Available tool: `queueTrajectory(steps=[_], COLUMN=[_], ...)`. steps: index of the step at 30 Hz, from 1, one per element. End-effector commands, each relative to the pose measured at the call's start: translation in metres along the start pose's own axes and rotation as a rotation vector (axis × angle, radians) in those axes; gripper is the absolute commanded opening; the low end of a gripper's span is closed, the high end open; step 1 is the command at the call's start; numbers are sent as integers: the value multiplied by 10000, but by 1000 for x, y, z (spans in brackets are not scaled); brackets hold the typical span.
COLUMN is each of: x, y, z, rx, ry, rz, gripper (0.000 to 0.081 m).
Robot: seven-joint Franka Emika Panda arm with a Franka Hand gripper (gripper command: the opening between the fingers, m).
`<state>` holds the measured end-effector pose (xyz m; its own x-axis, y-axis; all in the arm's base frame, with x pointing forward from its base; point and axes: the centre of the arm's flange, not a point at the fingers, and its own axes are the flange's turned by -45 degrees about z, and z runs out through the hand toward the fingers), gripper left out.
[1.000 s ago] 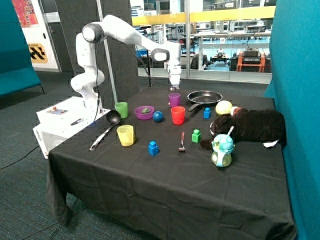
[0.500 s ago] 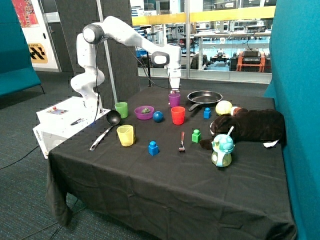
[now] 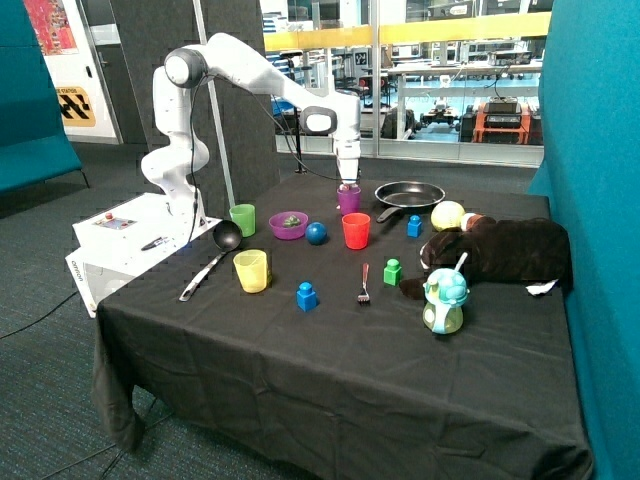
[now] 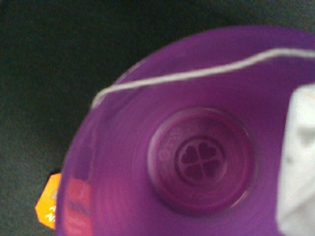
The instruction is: Prepare two cups of tea
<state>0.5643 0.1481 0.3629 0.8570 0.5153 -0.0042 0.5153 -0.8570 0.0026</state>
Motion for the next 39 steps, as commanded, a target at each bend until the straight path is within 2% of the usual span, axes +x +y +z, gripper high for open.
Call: queueTrajectory(steps=[1,11,16,20,26,34,39], x=[-1,3,3,1,-8,-31,-48], y=[-3,-7,-7,-6,-2,12,24], z=[0,0,0,1,-4,-17,-23], rx=[26,26,26,26,26,27,27], ry=[42,42,42,42,42,42,42], rz=[-82,-121,-79,-42,-61,29,173], gripper=[394,465,593,617,572,450,428])
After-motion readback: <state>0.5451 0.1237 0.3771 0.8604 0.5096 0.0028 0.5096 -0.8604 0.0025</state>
